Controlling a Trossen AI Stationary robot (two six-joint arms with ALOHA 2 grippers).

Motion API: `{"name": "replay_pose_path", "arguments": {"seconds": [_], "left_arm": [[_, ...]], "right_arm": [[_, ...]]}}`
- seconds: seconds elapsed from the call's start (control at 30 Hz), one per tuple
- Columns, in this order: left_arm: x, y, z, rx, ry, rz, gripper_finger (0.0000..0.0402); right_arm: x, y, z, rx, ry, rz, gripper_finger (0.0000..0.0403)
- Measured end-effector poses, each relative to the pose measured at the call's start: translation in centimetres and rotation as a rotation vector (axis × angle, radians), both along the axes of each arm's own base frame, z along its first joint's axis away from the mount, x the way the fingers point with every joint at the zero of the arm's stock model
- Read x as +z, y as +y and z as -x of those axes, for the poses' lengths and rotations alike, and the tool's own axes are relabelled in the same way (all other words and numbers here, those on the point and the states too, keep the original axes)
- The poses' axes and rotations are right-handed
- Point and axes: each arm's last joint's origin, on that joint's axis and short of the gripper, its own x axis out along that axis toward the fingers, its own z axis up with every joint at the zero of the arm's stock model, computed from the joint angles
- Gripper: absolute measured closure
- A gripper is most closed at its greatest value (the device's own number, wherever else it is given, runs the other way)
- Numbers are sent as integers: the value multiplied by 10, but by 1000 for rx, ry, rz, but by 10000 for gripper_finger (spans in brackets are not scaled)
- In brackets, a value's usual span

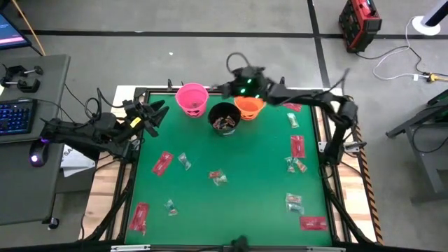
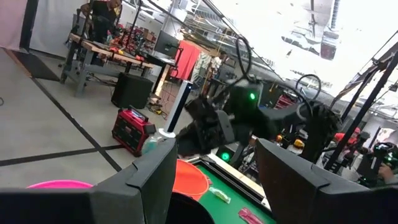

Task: Sort candy by brand, put in halloween buckets
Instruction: Put the blue gummy into the pink bucket

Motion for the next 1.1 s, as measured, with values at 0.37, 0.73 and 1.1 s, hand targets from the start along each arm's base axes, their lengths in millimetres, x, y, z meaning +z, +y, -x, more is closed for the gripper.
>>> {"name": "replay_pose_path", "arguments": {"seconds": [0.37, 0.73, 1.1], "left_arm": [[0, 0, 0, 0, 0, -1, 198], [0, 0, 0, 1, 1, -1, 198], [0, 0, 0, -1, 4, -2, 198]], "right_arm": [[-30, 0, -69, 28, -74, -84, 403], [-25, -11, -105, 126, 220, 11, 367], [11, -27, -91, 292, 282, 85, 165]]}}
